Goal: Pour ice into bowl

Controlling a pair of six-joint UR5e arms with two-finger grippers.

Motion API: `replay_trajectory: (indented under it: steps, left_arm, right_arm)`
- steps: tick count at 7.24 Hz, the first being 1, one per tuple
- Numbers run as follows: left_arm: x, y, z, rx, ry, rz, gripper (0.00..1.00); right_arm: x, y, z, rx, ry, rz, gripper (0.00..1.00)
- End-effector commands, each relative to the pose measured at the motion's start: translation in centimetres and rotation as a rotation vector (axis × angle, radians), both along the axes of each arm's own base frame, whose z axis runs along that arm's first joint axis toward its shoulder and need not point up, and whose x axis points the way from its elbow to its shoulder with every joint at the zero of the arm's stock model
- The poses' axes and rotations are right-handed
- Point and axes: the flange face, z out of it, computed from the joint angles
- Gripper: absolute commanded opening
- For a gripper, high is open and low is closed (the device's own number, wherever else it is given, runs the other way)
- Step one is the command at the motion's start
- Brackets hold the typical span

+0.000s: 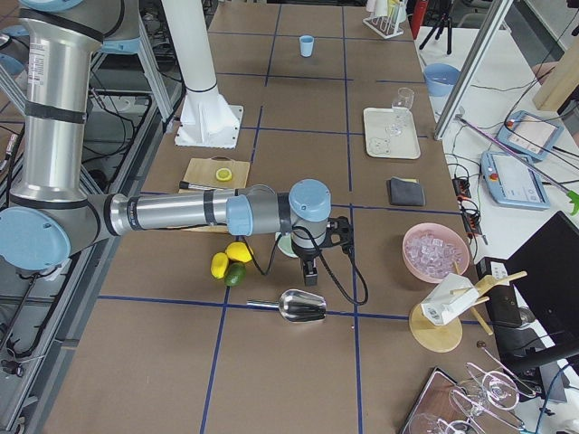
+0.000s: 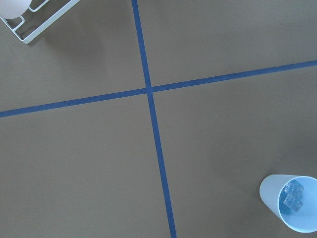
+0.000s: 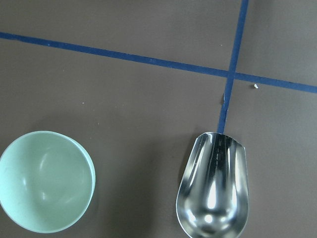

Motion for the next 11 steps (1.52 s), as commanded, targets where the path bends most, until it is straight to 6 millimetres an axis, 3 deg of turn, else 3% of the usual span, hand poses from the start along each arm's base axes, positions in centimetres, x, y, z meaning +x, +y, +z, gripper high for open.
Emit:
replay_trajectory:
  steps: [1,2,3,6,10,11]
  left_arm:
    - [0.1,0.0,-0.4,0.008,0.011,0.002,1.00]
    - [0.1,-0.4,-0.6,0.009,0.013,-0.002,1.00]
    - [0.0,-0.4,-1.0,0.020,0.014,-0.002,1.00]
    - [0.1,-0.3,-1.4,0.027,0.023,0.000,1.00]
    - [0.3,-0.1,-1.3,0.032,0.051,0.006,1.00]
    - [0.3,0.0,-1.3,0.032,0.051,0.006,1.00]
  right_arm:
    - [-2.2,0.8,0.5,0.015,-0.017,-0.051,1.00]
    - [-3.1,0.9,0.6,0.010,-0.015,-0.067,1.00]
    - [-5.1,0.8,0.3,-0.024,-0.017,-0.064,1.00]
    - [-13.3,1.1,-0.8,-0.071,-0.018,0.037,1.00]
    - [-18.4,2.7,6.8,-0.135,-0.057,0.231,0.98]
    - [-19.7,3.1,6.6,-0.159,-0.083,0.248,0.94]
